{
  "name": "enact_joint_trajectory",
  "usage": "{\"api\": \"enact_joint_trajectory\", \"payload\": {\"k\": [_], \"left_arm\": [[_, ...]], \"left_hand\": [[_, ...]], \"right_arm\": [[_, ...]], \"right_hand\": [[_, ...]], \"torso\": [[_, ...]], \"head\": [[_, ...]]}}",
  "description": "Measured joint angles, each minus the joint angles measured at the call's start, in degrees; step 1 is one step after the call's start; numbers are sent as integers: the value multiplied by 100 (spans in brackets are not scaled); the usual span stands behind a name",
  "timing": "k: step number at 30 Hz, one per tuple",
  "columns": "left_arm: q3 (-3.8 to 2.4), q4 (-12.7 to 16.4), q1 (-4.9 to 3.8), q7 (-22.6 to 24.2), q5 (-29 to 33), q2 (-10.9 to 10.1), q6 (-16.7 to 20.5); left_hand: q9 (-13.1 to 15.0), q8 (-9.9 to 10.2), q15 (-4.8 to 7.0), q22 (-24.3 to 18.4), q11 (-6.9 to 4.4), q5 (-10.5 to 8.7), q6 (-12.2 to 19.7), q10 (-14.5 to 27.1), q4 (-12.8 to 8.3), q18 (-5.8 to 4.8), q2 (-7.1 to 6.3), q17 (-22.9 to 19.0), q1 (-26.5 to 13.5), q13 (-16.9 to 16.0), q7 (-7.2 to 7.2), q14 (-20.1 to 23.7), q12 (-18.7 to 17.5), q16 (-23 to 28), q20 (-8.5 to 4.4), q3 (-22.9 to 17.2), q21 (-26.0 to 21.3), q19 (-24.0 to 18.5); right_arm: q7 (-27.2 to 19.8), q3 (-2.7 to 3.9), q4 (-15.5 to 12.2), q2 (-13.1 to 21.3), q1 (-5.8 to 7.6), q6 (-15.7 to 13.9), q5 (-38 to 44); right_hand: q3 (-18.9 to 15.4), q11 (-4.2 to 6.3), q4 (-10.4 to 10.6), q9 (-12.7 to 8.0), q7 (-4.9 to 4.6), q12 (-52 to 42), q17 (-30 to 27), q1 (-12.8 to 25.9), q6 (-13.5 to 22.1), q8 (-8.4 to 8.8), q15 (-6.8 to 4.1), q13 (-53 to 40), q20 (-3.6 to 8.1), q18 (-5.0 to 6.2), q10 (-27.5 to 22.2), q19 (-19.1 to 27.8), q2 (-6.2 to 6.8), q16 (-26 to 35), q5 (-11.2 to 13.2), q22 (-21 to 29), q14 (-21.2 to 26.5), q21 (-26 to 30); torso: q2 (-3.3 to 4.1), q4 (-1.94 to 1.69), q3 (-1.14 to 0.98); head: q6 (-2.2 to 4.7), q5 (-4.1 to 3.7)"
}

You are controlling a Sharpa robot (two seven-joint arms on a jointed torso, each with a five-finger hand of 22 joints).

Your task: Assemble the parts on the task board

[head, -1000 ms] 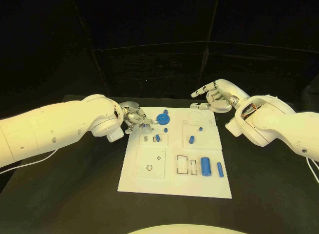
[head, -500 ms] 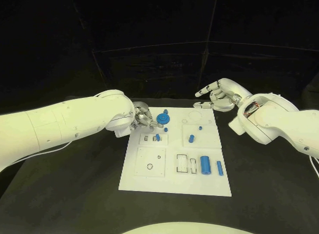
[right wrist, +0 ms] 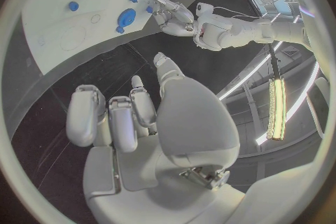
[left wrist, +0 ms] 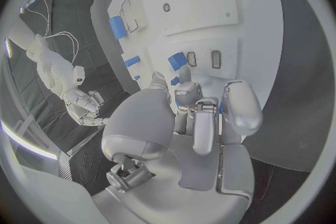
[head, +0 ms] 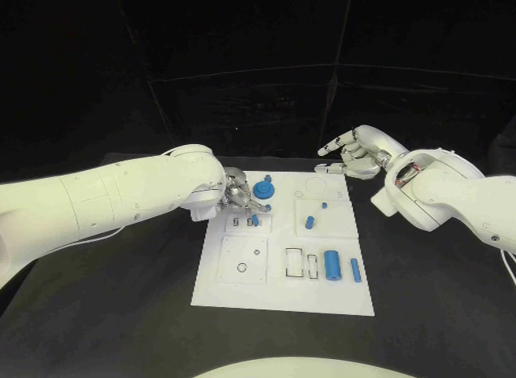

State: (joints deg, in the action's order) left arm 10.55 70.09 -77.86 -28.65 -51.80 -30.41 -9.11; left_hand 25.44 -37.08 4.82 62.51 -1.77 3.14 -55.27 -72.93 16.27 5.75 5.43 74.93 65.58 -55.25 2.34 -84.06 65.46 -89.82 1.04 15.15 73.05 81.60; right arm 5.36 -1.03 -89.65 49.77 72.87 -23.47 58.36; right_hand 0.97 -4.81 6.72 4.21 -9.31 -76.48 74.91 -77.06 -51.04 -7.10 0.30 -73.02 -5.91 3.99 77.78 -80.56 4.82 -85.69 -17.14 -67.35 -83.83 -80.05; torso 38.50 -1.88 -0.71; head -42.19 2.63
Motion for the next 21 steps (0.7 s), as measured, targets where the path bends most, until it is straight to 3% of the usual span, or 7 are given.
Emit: {"api": "enact_joint_trajectory", "payload": {"k": [6,15,21], "left_arm": [[18,-30,0,-21,-14,49,-108],[40,-55,1,-40,-26,82,-200],[44,-92,2,-44,-29,104,-241]], "left_hand": [[57,-49,0,54,-17,0,20,-59,-16,0,0,0,0,-84,-20,0,49,0,-13,16,31,13],[93,-87,12,68,-17,0,22,-59,-29,0,0,0,0,-101,-22,12,71,0,-13,29,31,13],[159,-133,20,72,-17,0,62,-59,-39,0,83,-1,83,-116,-20,21,105,0,-13,33,30,13]], "right_arm": [[23,0,19,-24,1,9,29],[44,0,48,-56,1,44,103],[51,0,66,-71,1,65,134]], "right_hand": [[0,0,0,0,0,0,0,0,0,0,-21,10,0,0,0,41,0,0,-66,14,-21,0],[0,0,0,-1,0,0,0,0,0,-22,-21,10,0,0,0,41,0,0,-99,24,-21,0],[0,22,0,-1,0,0,0,0,0,-22,-21,14,-1,0,22,41,0,0,-161,25,-21,21]], "torso": [[2,-2,17],[-4,-16,21],[-5,-15,21]], "head": [[-26,2],[-60,3],[-77,18]]}}
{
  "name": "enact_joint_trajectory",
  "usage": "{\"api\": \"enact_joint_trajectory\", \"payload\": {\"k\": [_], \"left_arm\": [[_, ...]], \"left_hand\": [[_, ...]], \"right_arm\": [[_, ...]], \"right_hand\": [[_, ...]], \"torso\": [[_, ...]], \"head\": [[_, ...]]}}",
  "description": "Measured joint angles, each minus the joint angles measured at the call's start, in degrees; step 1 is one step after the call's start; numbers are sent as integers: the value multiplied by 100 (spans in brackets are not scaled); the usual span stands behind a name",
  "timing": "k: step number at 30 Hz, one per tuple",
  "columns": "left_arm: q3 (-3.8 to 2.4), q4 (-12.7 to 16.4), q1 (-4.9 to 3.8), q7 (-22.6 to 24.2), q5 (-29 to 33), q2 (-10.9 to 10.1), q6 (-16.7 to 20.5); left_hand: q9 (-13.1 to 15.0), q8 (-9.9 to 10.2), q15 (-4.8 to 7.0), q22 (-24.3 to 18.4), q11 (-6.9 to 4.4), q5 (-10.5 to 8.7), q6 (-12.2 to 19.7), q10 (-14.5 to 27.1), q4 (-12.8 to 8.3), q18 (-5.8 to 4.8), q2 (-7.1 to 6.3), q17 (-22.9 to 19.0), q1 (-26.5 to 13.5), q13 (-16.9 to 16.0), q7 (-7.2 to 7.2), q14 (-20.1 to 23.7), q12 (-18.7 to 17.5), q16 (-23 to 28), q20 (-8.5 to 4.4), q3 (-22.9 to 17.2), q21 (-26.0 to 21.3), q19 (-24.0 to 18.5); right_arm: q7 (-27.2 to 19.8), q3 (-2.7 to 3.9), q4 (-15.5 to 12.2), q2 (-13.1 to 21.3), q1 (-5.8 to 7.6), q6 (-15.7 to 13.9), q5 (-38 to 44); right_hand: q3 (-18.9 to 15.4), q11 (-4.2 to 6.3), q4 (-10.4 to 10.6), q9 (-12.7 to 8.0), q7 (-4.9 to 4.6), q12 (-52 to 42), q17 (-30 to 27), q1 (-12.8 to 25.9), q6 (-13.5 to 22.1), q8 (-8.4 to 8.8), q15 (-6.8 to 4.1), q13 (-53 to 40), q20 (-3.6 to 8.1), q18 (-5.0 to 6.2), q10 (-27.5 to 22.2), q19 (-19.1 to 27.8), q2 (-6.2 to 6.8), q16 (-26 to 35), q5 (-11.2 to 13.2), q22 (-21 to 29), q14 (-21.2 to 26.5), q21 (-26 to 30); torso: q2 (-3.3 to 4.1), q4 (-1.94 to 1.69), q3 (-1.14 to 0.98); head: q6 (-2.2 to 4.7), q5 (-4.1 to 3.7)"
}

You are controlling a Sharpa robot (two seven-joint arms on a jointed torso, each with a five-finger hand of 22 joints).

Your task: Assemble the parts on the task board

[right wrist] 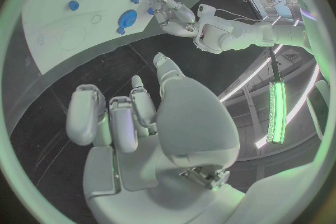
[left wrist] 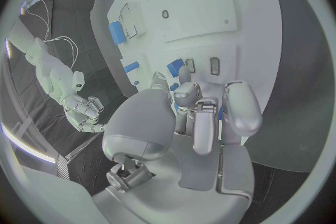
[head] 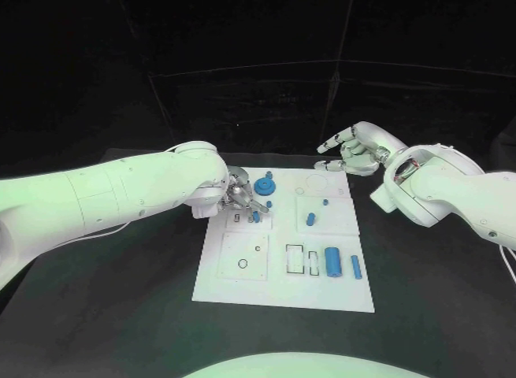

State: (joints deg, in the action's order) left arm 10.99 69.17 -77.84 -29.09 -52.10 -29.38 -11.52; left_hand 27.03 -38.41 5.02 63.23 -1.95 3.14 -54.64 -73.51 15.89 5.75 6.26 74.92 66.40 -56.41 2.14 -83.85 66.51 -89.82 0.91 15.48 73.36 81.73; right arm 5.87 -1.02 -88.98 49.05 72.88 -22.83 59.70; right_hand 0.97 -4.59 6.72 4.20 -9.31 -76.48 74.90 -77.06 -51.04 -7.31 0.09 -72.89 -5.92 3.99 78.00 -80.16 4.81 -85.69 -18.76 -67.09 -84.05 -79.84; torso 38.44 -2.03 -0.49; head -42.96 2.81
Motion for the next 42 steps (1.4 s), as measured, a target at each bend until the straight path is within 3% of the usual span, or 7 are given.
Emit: {"api": "enact_joint_trajectory", "payload": {"k": [30,38,42], "left_arm": [[2,-173,1,-19,-18,145,-188],[2,-183,2,-21,-30,175,-192],[2,-202,3,-21,-46,197,-194]], "left_hand": [[101,-88,-1,16,0,0,61,0,-128,0,3,-1,150,-21,-20,0,0,0,0,-26,33,0],[153,-115,-1,7,1,0,101,1,-246,0,-17,-1,259,0,-21,0,0,0,1,-34,33,-1],[190,-137,-1,4,0,0,121,1,-356,0,34,-1,372,1,-1,0,0,0,1,-96,33,-1]], "right_arm": [[9,0,79,-88,0,82,40],[13,-1,92,-106,0,94,42],[17,-1,100,-113,-1,99,43]], "right_hand": [[1,-1,0,-5,0,0,3,-24,0,-28,1,1,0,0,0,0,-24,0,-48,7,0,0],[1,-1,-1,-5,0,0,3,-24,0,-28,1,6,0,0,0,0,-24,0,-71,7,0,0],[1,-1,-1,-4,0,0,3,-24,0,-28,1,9,0,0,0,0,-24,0,-71,7,0,0]], "torso": [[5,1,8],[6,1,8],[7,1,8]], "head": [[-76,-13],[-95,-21],[-104,-21]]}}
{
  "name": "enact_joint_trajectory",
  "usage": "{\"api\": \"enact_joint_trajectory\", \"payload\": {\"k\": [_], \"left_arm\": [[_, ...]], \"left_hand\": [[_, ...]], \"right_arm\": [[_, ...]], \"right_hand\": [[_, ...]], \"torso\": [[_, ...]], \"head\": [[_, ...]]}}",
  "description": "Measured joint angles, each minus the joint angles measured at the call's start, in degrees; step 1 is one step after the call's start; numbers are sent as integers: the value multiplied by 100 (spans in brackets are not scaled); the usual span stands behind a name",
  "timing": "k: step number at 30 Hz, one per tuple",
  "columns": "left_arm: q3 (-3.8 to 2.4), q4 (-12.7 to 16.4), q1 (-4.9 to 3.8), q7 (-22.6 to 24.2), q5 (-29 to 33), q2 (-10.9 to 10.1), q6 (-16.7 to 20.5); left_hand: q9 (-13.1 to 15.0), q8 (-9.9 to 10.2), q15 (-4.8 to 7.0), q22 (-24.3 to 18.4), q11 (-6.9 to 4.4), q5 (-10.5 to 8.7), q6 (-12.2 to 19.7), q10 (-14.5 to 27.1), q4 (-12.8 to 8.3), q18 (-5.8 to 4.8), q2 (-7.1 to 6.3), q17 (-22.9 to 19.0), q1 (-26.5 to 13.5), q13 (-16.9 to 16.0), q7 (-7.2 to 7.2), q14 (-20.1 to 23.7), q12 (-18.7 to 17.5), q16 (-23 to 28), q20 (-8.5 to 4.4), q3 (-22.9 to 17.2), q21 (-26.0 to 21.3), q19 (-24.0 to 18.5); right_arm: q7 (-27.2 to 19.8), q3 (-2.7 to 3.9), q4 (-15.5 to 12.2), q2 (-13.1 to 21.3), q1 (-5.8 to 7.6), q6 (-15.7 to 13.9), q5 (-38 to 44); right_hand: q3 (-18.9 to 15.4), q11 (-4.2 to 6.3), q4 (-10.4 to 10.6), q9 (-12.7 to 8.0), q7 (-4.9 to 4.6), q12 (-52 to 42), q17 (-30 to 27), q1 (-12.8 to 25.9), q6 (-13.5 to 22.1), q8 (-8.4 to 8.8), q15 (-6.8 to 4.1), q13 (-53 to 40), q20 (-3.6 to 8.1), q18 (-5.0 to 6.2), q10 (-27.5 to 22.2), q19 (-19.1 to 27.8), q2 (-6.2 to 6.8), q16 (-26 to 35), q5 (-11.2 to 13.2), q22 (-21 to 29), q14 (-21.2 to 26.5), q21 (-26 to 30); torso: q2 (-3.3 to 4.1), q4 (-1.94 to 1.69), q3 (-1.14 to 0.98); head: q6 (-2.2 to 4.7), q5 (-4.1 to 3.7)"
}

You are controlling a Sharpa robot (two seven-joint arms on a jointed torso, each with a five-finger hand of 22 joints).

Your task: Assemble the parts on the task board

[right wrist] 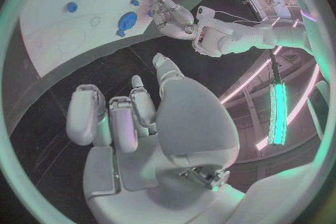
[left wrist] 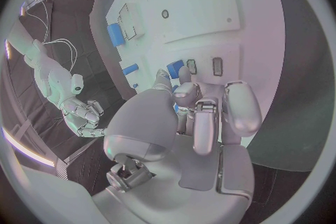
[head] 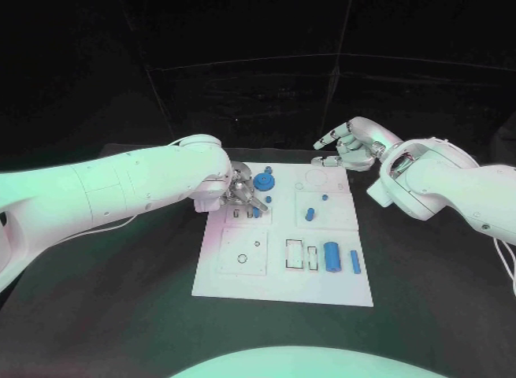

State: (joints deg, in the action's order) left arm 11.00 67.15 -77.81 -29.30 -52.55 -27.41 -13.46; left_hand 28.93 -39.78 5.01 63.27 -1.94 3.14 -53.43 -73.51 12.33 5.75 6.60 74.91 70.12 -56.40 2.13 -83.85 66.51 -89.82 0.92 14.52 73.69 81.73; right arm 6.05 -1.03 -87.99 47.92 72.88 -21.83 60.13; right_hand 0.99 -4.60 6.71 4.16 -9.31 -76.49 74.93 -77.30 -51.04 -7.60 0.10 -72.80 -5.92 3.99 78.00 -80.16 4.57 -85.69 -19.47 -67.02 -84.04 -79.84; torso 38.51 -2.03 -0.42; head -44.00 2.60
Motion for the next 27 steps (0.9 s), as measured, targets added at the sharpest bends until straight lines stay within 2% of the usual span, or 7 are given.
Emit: {"api": "enact_joint_trajectory", "payload": {"k": [8,20,24,27], "left_arm": [[0,7,1,-1,-44,16,-1],[-9,46,-6,-1,-79,16,-7],[-17,82,-15,0,-81,-7,-8],[-20,109,-18,0,-82,-30,-7]], "left_hand": [[49,0,0,6,0,0,62,0,-311,0,170,0,388,12,-20,0,0,0,-1,-279,0,-40],[64,6,21,15,-31,-6,125,59,-581,0,193,0,631,83,-40,-21,-58,0,-21,-549,0,-60],[21,123,21,-5,-19,-28,187,125,-702,1,208,0,766,145,-41,-21,-142,0,-33,-788,0,-73],[-10,187,20,-5,-19,-29,197,167,-641,1,221,0,841,188,-32,-21,-186,0,-25,-851,0,-98]], "right_arm": [[9,0,21,-9,0,10,1],[17,0,37,-16,0,23,2],[18,0,46,-21,0,29,2],[18,0,52,-25,0,33,2]], "right_hand": [[0,0,0,0,0,0,0,0,0,0,0,0,0,0,0,0,0,0,0,0,0,0],[1,0,-1,0,0,0,-1,-9,0,0,0,-1,0,0,0,0,-9,0,-38,5,0,0],[1,0,0,-7,0,0,-1,-30,0,0,0,-11,0,0,0,0,-30,0,-187,-7,0,0],[1,0,-1,-6,0,0,-1,-30,0,0,0,-11,0,0,0,0,-30,0,-188,-7,0,0]], "torso": [[0,4,1],[4,16,3],[7,16,6],[7,16,8]], "head": [[-17,8],[-47,16],[-49,16],[-52,16]]}}
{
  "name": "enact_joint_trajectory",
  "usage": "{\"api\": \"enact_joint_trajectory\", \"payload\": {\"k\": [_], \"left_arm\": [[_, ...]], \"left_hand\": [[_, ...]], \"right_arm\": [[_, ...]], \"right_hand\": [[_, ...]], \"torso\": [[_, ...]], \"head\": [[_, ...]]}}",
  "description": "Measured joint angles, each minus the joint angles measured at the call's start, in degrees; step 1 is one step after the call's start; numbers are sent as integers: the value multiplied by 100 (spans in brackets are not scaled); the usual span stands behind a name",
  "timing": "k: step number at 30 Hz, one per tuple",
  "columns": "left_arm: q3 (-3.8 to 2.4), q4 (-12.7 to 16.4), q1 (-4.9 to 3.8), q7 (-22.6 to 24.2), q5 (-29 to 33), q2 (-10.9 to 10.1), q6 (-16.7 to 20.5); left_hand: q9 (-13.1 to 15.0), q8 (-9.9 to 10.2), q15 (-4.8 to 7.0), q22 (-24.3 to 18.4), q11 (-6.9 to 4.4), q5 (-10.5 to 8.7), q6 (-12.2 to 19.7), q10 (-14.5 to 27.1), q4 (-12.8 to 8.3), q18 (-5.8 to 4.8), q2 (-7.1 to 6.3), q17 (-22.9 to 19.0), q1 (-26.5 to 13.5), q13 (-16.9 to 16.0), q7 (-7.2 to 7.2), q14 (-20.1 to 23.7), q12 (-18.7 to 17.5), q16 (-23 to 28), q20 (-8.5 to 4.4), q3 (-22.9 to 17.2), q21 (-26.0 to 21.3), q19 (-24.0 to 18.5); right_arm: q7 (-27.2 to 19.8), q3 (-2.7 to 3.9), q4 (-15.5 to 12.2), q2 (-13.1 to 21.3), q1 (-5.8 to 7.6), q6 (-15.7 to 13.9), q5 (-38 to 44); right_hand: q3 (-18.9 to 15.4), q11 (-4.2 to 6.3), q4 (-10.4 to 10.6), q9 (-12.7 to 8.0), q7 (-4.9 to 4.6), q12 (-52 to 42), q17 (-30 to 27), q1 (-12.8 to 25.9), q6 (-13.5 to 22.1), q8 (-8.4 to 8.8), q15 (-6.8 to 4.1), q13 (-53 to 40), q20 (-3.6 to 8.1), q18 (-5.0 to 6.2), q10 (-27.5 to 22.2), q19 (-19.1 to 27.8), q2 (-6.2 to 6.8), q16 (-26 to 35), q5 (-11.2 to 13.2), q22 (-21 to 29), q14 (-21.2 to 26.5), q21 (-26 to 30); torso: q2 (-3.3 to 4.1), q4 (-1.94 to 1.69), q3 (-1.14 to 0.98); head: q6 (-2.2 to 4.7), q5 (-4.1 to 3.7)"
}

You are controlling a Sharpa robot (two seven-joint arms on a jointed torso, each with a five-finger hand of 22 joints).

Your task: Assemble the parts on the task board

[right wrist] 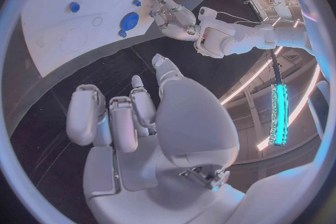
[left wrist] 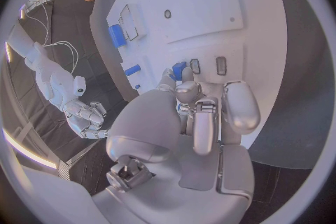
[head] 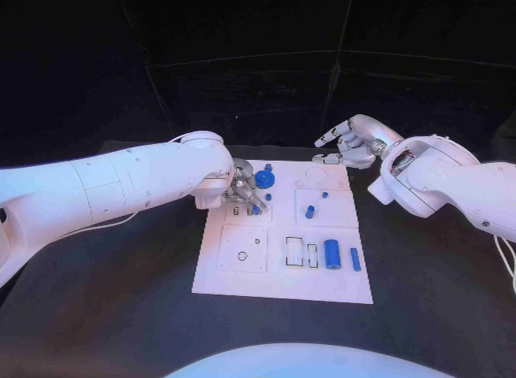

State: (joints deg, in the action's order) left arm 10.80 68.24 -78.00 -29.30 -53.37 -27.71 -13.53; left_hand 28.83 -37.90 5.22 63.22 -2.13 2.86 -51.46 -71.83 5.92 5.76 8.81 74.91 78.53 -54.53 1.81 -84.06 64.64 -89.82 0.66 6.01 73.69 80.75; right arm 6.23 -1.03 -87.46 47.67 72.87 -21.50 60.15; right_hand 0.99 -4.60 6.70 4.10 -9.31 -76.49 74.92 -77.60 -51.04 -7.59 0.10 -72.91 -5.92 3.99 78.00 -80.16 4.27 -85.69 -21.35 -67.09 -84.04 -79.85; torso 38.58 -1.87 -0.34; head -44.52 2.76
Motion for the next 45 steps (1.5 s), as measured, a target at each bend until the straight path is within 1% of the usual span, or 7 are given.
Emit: {"api": "enact_joint_trajectory", "payload": {"k": [6,7,9,10,16,28,45], "left_arm": [[-3,97,-2,3,-3,-64,49],[1,114,0,3,-5,-73,61],[7,158,13,3,-6,-99,98],[12,192,23,3,-7,-122,126],[18,365,37,7,-8,-245,339],[19,779,58,72,-8,-601,1050],[30,930,277,89,-44,-755,1586]], "left_hand": [[-91,203,0,11,34,219,103,55,403,0,-85,0,202,103,66,0,-153,0,17,-405,0,-17],[-77,213,-15,23,38,242,105,62,553,0,-245,0,61,118,98,8,-177,0,26,-725,0,-26],[13,184,-32,54,40,248,75,56,447,0,-721,0,-423,126,129,9,-185,0,26,-1846,0,-26],[57,142,-32,68,60,247,67,32,190,0,-937,0,-679,124,138,9,-185,0,26,-2554,0,-26],[226,-17,-32,107,67,288,55,-57,88,0,-1281,0,-1186,80,148,9,-118,0,26,-3489,0,-26],[307,-90,-32,187,49,335,57,-116,78,-1,-1401,0,-1305,23,104,9,-75,0,48,-3714,0,-5],[341,-118,-32,254,38,334,37,-210,17,-1,-1484,0,-1388,-58,84,10,14,0,48,-3838,44,-5]], "right_arm": [[0,0,22,-5,0,4,0],[0,0,25,-5,0,5,0],[0,0,32,-6,0,5,0],[0,0,37,-6,0,6,0],[-4,0,68,-2,0,7,1],[-11,0,123,34,-1,8,-6],[-21,-1,148,34,-1,8,-26]], "right_hand": [[0,0,0,0,0,0,0,0,0,-21,0,0,0,0,0,0,0,0,-29,0,0,0],[0,0,0,0,0,0,0,0,0,-21,0,0,0,0,0,0,0,0,-29,0,0,0],[0,0,0,0,0,0,0,0,0,-21,0,0,0,0,0,0,0,0,-29,0,0,0],[0,0,0,0,0,0,0,0,0,-21,0,0,0,0,0,0,0,0,-29,0,0,0],[0,0,0,1,0,0,-1,0,0,-20,0,0,0,0,0,0,0,0,-52,1,0,0],[16,21,-16,1,0,24,-1,0,0,-20,0,26,0,0,-21,0,0,0,-97,26,0,26],[16,21,-16,1,0,50,-1,0,0,-19,0,59,0,0,-21,0,0,0,-97,42,0,26]], "torso": [[1,3,2],[2,4,2],[3,5,2],[3,7,2],[3,2,1],[-3,-14,-11],[3,-10,3]], "head": [[-3,9],[-3,12],[-3,13],[-3,14],[-9,16],[-35,20],[-50,99]]}}
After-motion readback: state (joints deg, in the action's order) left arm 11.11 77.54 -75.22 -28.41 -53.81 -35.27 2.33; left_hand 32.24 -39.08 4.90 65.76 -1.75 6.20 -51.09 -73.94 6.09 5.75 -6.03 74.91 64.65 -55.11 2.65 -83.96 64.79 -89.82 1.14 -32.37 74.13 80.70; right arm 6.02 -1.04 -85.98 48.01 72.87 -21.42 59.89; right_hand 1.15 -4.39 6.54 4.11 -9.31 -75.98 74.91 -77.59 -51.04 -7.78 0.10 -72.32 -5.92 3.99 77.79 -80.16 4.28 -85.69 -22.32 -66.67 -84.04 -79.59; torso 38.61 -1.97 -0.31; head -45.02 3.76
